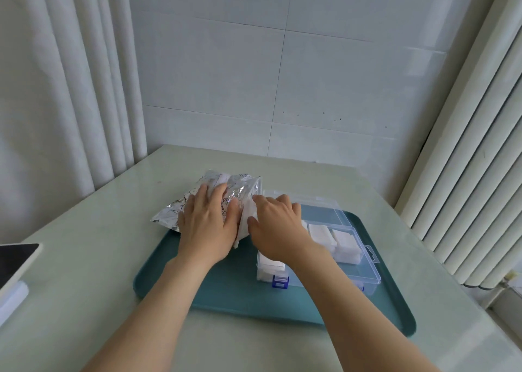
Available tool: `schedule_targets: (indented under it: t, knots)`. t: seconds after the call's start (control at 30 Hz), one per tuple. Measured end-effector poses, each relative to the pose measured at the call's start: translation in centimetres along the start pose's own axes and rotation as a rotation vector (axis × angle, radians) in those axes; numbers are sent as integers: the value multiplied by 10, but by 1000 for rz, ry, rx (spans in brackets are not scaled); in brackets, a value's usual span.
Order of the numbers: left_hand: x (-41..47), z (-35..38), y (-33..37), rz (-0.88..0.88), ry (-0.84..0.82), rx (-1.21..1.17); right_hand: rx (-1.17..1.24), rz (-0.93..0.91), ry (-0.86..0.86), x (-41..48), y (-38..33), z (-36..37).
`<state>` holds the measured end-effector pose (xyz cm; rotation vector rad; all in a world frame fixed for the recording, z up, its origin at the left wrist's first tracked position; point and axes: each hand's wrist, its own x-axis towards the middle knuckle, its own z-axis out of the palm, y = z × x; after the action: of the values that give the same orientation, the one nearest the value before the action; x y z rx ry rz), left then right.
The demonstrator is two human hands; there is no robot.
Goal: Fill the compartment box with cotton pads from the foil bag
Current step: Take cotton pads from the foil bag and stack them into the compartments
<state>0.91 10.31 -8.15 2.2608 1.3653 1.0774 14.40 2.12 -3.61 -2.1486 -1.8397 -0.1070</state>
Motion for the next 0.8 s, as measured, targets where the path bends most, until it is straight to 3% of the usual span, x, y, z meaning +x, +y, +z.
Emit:
schedule_targets:
  t: [0.27, 0.37, 0.53, 0.67, 0.8]
  knots:
    - [-2, 0, 4, -42, 6, -70, -104, 6, -99, 13, -15, 2]
    - [-5, -3, 8, -48, 26, -117, -2, 25, -133, 19, -14, 2]
    - [-5, -5, 12, -54, 50, -160, 226, 69, 3, 26, -11, -1]
    - [-6, -7, 14, -75, 79, -227, 398, -4, 137, 27, -12, -8]
    - [-7, -7, 17, -98, 96, -244, 436, -15, 94, 26, -8, -10]
